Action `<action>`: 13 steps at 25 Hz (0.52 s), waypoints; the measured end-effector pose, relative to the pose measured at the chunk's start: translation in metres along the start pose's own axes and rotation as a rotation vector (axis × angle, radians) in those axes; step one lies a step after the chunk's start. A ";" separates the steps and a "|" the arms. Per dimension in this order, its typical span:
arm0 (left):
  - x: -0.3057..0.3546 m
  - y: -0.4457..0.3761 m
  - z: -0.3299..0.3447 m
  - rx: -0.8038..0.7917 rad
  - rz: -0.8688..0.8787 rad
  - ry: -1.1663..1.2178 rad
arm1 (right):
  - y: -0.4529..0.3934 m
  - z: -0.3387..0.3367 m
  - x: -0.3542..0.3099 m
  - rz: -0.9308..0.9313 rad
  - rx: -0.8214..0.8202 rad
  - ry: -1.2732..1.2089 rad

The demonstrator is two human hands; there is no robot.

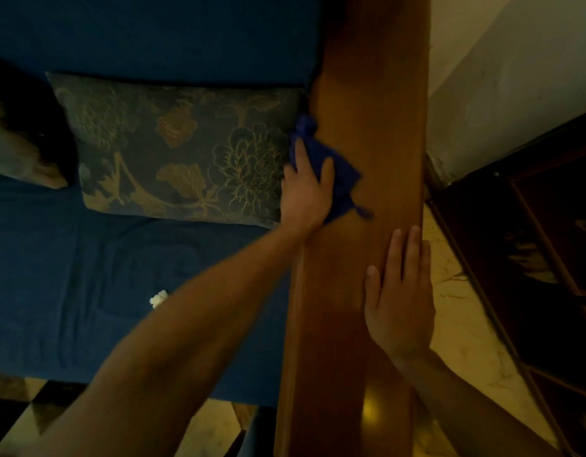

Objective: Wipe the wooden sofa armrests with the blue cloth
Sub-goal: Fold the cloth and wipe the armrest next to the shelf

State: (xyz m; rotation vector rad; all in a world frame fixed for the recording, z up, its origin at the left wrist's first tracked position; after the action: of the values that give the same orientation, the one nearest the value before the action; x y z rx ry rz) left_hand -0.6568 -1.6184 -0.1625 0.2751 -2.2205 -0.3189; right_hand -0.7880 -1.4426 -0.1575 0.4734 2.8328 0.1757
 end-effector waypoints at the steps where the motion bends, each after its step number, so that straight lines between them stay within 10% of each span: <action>1: 0.014 -0.035 0.005 -0.001 -0.011 -0.030 | -0.001 0.001 0.001 -0.006 -0.001 0.010; 6: 0.049 -0.090 0.010 -0.039 -0.070 -0.146 | -0.006 0.001 0.000 -0.007 -0.013 0.018; 13: -0.057 0.163 0.002 -0.088 0.382 -0.603 | -0.002 -0.007 0.002 -0.003 -0.081 -0.046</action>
State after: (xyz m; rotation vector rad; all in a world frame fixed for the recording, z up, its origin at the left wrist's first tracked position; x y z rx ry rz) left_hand -0.6375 -1.4472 -0.1526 -0.3384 -2.7705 -0.3143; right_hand -0.7922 -1.4449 -0.1514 0.4499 2.7692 0.2744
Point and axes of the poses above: each hand's wrist, its own y-axis away from the middle knuckle, its own z-axis out of the palm, x = y × z, the point moved 2 cm from there along -y, towards the middle knuckle, and after that the axes turned 1 degree about z, right-handed, at the moved point
